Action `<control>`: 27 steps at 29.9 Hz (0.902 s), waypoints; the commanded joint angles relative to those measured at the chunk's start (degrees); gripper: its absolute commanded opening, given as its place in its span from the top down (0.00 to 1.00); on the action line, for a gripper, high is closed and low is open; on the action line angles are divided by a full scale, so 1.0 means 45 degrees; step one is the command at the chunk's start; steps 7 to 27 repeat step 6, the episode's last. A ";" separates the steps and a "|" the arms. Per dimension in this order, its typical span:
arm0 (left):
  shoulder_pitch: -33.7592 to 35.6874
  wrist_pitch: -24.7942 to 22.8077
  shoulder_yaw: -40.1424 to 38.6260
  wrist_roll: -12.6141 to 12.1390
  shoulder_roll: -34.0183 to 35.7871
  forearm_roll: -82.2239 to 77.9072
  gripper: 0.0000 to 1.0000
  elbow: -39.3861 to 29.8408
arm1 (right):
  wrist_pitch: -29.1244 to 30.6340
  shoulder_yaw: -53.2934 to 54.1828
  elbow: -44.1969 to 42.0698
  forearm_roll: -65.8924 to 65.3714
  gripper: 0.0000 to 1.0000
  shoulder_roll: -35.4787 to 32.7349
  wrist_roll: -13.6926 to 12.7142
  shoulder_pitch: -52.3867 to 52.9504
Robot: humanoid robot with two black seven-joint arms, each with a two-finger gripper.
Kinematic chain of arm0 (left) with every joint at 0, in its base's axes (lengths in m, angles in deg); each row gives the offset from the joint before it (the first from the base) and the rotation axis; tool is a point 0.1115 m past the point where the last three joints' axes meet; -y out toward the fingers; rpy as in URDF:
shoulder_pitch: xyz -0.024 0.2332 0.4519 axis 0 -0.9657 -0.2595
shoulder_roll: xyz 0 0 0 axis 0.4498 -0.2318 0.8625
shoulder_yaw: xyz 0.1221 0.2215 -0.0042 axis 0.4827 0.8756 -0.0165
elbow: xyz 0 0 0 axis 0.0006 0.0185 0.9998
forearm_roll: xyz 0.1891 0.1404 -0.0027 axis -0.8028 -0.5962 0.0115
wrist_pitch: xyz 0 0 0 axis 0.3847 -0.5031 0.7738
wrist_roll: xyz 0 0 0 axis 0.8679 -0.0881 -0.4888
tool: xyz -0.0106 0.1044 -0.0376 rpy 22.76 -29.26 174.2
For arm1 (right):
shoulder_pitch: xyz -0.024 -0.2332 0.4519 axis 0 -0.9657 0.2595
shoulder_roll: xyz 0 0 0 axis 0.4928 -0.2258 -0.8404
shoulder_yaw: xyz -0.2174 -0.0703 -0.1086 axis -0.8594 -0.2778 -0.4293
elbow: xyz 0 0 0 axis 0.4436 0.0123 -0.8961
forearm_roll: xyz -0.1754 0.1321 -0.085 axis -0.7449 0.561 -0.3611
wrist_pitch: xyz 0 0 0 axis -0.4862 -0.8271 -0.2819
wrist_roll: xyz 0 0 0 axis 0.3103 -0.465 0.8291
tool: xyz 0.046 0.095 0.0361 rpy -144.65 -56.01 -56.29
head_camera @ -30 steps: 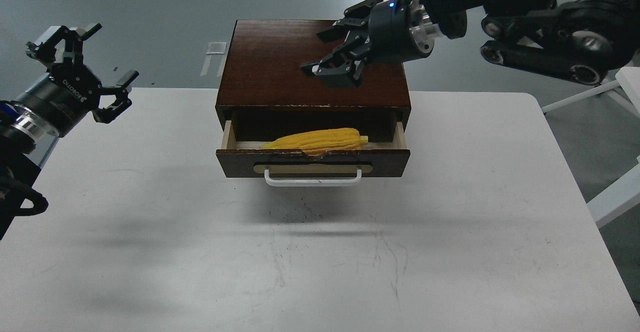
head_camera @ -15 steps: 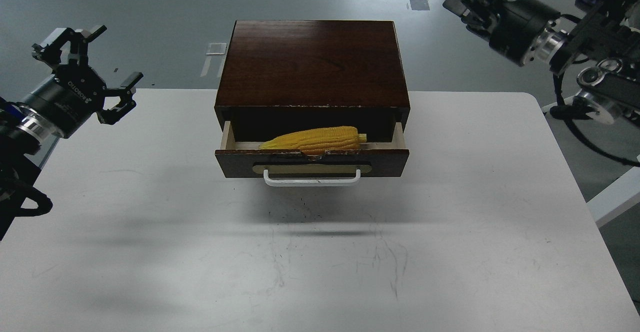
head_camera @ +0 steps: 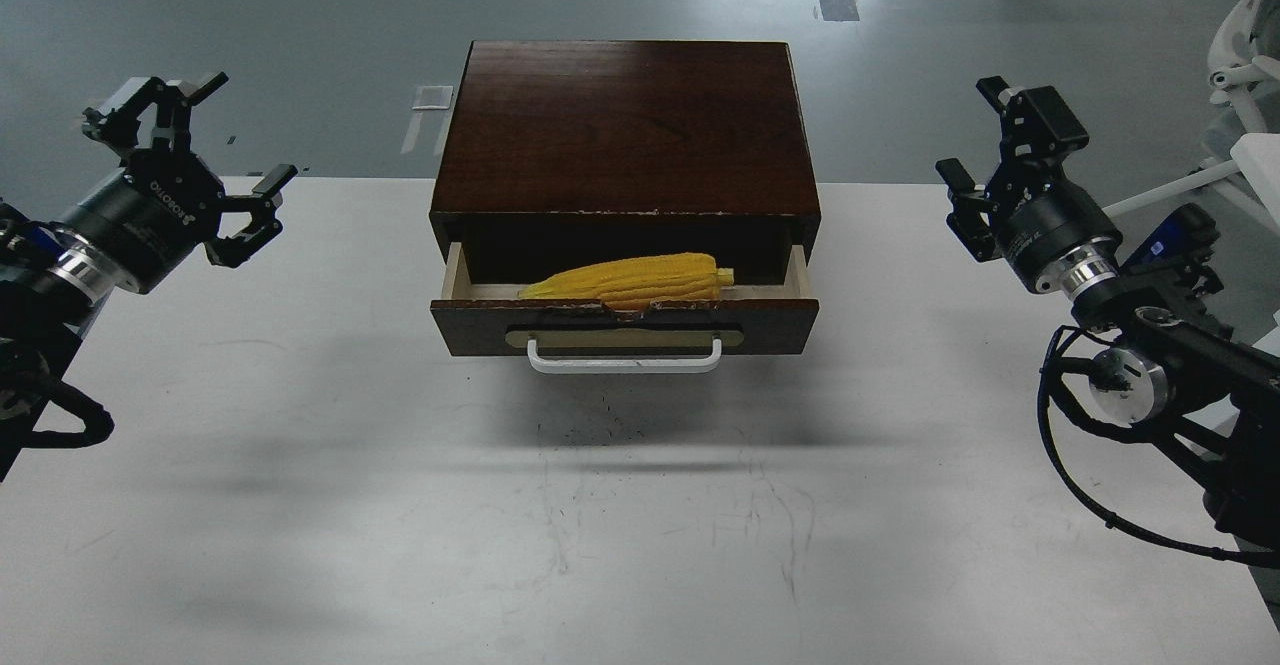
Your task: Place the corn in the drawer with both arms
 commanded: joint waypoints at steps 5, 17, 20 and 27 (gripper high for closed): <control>-0.0070 0.0000 -0.0001 -0.0001 -0.0066 -0.0012 0.01 -0.0001 | 0.0041 -0.0038 -0.0058 0.0027 0.00 0.0319 0.0000 -0.0408; -0.0109 0.0000 0.0000 -0.0001 -0.0125 -0.0012 0.01 -0.0001 | 0.0041 -0.0057 -0.0058 0.0027 0.00 0.0338 0.0000 -0.0466; -0.0109 0.0000 0.0000 -0.0001 -0.0125 -0.0012 0.01 -0.0001 | 0.0041 -0.0057 -0.0058 0.0027 0.00 0.0338 0.0000 -0.0466; -0.0109 0.0000 0.0000 -0.0001 -0.0125 -0.0012 0.01 -0.0001 | 0.0041 -0.0057 -0.0058 0.0027 0.00 0.0338 0.0000 -0.0466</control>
